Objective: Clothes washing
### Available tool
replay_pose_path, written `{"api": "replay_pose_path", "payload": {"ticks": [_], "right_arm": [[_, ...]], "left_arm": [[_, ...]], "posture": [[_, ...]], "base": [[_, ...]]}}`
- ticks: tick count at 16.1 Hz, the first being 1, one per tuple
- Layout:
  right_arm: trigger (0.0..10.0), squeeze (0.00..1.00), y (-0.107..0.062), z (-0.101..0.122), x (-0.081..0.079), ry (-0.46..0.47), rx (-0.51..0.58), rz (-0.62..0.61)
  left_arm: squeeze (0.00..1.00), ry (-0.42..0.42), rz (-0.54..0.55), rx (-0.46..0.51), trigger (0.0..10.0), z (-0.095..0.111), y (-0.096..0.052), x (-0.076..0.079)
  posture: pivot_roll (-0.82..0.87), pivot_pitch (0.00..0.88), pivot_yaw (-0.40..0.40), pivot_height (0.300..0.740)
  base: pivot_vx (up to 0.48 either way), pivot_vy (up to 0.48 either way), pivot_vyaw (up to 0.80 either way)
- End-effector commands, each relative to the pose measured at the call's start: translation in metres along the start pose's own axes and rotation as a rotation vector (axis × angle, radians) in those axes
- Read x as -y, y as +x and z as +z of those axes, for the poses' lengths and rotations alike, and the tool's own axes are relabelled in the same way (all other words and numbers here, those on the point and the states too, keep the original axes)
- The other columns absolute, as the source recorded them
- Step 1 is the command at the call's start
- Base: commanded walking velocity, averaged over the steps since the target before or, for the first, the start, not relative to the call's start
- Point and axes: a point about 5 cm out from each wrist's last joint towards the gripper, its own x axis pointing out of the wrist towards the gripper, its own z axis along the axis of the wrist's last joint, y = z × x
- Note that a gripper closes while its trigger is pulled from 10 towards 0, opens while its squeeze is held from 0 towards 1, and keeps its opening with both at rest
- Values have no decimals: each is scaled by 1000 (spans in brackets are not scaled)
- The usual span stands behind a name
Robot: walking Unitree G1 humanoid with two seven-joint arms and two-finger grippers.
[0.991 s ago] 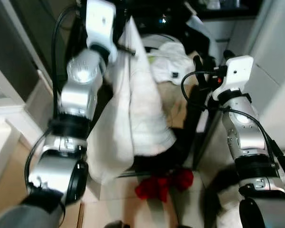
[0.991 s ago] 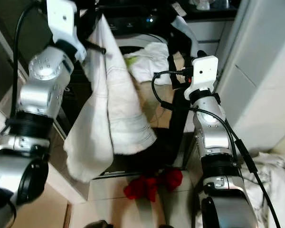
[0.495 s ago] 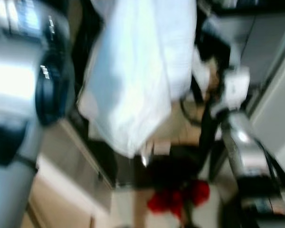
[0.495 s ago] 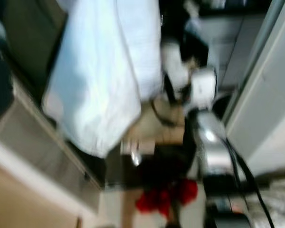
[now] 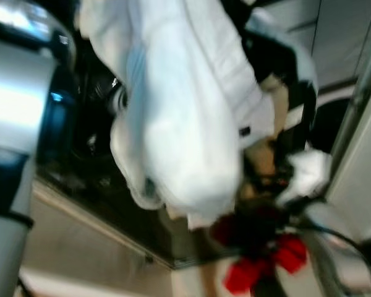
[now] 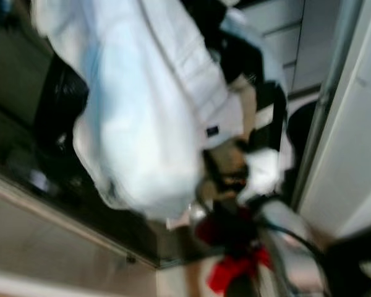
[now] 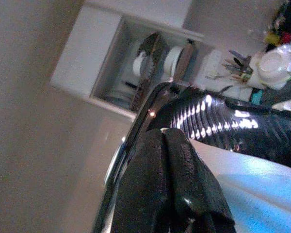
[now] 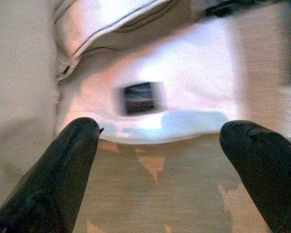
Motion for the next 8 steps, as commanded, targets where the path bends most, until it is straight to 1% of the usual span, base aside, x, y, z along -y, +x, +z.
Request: {"api": "replay_pose_path", "payload": {"ticks": [1, 2, 3, 4, 5, 6, 7, 8], "right_arm": [[10000, 0, -4, 5, -10, 42, 6, 14], [10000, 0, -16, 8, -14, 55, -14, 14], [10000, 0, -24, 11, -21, 70, -22, 36], [10000, 0, -28, 14, -26, 82, -20, 59], [10000, 0, -36, 24, -37, 118, -9, 112], [10000, 0, -41, 29, -41, 125, -8, 136], [10000, 0, -49, 37, -44, 119, -18, 169], [10000, 0, -55, 42, -44, 109, -37, 187]], "left_arm": [[0, 43, 95, 10, 0, 6, -1, -24], [0, 137, 107, 5, 0, 8, 0, -22], [0, 219, 99, -39, 0, -1, -1, -17], [0, 237, 83, -78, 0, -11, -3, -12], [0, 252, 33, -176, 0, -39, -8, 2], [0, 246, 12, -226, 5804, -53, -12, 9], [0, 180, -23, -312, 10000, -77, -20, 18], [0, 137, -35, -363, 10000, -91, -26, 24]], "posture": [[-366, 0, 352, 740], [-380, 0, 363, 740], [-394, 0, 369, 740], [-404, 0, 371, 740], [-414, 0, 370, 740], [-422, 0, 366, 740], [-430, 0, 353, 740], [-431, 0, 343, 740]], "base": [[450, 0, 0], [450, 0, 0], [442, 0, 0], [442, 0, 0], [398, 270, 0], [0, 304, 0], [0, 0, 0], [0, 0, 0]]}}
